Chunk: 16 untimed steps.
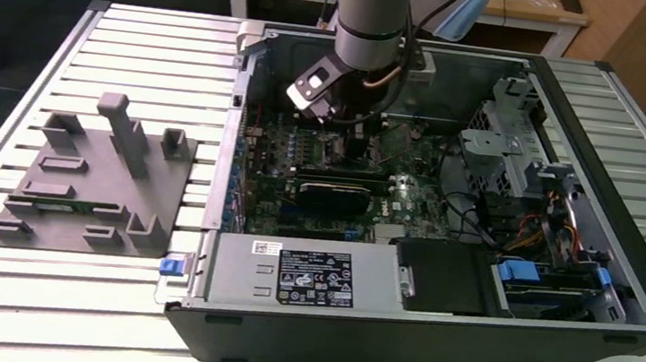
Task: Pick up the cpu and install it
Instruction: 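Place the cpu into insertion slot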
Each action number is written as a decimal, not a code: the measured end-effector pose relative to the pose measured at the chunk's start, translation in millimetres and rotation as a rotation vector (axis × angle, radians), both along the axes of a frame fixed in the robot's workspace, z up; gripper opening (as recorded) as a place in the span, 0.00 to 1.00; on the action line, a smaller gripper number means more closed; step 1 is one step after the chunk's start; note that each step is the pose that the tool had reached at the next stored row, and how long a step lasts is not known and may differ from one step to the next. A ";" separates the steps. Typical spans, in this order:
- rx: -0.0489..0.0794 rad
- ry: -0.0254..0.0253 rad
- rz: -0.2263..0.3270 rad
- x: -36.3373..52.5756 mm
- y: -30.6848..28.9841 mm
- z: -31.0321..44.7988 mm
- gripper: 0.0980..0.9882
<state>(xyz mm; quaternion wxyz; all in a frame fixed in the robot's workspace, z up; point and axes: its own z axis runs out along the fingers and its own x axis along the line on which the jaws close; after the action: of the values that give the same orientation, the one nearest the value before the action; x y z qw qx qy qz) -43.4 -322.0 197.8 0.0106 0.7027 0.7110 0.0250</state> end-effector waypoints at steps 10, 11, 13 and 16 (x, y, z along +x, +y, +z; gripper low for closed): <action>0.000 0.0001 0.000 0.0 0.5 -2.8 0.50; 0.000 0.0001 0.000 0.0 0.6 -3.0 0.50; 0.000 0.0000 0.000 0.0 0.7 -3.5 0.50; 0.000 0.0000 0.000 0.0 0.8 -4.7 0.50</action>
<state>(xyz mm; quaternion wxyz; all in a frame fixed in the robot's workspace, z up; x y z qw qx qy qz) -43.4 -321.1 193.1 0.0106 0.7028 0.7108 0.0250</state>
